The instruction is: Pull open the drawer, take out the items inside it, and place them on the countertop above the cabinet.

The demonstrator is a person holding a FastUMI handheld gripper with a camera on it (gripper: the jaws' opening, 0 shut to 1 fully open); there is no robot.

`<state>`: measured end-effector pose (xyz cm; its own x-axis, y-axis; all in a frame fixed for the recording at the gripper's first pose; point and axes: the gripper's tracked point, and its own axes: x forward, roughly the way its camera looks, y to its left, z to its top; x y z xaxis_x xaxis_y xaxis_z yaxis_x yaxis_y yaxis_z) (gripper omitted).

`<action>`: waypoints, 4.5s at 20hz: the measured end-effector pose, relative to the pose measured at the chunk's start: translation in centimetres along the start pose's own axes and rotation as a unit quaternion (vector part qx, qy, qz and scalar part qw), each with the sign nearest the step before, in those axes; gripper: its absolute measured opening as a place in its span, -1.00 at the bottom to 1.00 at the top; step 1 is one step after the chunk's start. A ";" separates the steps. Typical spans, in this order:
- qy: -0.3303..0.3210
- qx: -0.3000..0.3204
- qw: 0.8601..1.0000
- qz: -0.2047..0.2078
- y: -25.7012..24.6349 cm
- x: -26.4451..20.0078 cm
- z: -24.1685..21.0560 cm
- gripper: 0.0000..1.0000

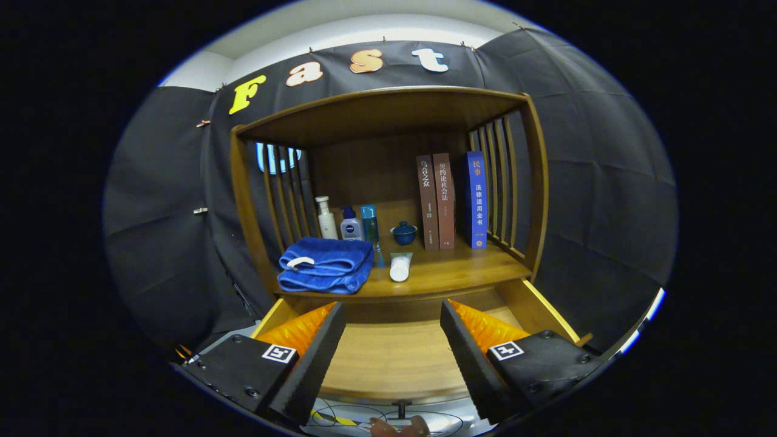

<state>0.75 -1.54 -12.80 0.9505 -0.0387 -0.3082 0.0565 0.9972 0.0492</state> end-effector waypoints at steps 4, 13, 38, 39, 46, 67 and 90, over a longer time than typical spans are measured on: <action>-0.016 -0.002 1.000 0.003 0.2 -4.4 -5.2 0.99; 0.042 0.020 0.999 -0.016 -2.1 -2.1 -15.4 0.99; 0.026 -0.005 0.999 -0.021 -1.8 13.5 -12.2 0.99; 0.027 -0.004 0.999 -0.021 -1.8 14.0 -12.1 0.99; 0.029 -0.011 0.999 -0.024 -1.7 17.3 -11.5 0.99; 0.015 -0.017 0.999 -0.030 -2.0 15.6 -8.4 0.99; -0.116 -0.075 0.990 0.001 3.5 -1.2 10.9 0.98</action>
<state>3.11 1.27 -1.92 0.9961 -0.0338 -0.0811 0.0259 0.9950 -0.0966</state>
